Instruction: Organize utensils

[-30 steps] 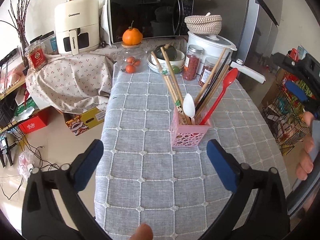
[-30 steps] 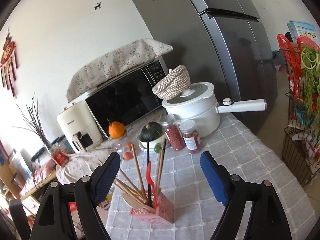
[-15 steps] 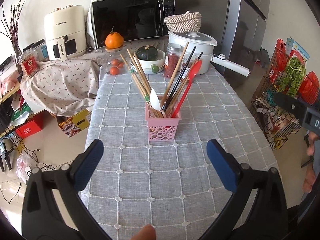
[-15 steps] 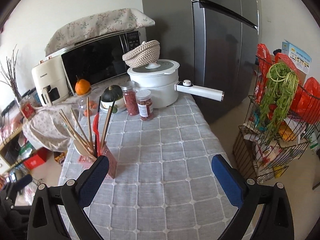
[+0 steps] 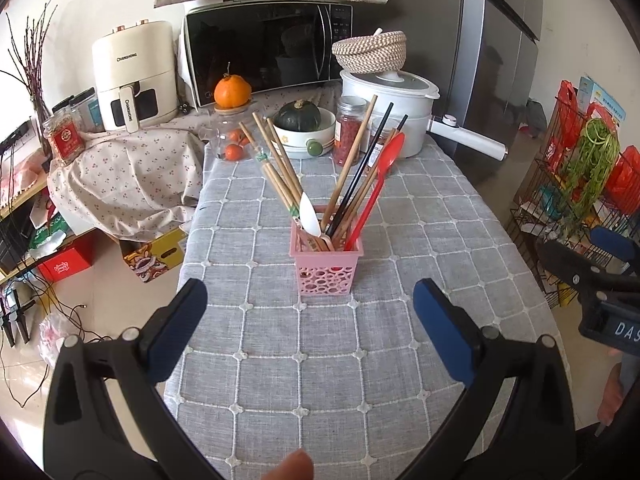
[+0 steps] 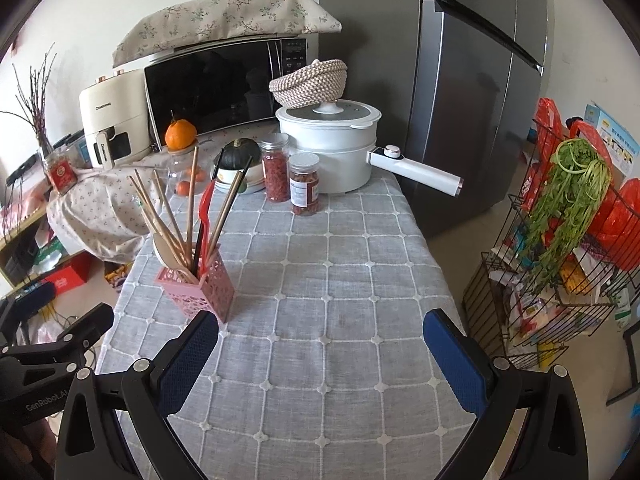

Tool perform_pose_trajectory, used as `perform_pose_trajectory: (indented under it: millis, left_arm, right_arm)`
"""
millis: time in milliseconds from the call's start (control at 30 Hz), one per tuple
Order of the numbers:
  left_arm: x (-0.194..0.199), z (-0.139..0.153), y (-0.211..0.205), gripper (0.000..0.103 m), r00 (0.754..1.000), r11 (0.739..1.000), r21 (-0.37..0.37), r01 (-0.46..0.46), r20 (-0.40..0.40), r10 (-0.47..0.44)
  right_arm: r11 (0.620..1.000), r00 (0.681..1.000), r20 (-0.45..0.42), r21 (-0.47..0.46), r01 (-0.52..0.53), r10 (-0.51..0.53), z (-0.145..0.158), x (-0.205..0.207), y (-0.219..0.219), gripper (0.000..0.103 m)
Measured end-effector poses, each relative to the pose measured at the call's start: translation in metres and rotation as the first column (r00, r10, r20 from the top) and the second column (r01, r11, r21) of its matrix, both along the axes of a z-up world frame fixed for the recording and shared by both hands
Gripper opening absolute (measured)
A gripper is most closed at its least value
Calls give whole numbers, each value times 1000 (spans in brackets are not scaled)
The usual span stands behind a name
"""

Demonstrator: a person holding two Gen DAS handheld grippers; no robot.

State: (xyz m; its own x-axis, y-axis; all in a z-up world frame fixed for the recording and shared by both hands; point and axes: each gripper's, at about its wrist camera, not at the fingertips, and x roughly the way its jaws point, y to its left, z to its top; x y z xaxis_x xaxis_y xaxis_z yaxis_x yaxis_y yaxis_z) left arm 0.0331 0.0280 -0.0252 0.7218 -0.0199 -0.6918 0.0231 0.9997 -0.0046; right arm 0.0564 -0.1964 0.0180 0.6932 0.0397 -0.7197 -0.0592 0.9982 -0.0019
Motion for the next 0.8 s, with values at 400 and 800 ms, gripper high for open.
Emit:
perform_pose_trajectory:
  millis: [400, 800]
  left_arm:
    - [2, 0, -1, 102, 1000, 1000, -5, -4, 1, 4]
    - [1, 1, 2, 102, 1000, 1000, -10, -12, 16, 12]
  right_arm:
    - [1000, 1000, -12, 11, 15, -15, -2, 1, -3, 103]
    - [1000, 1000, -15, 7, 8, -8, -4, 3, 1, 103]
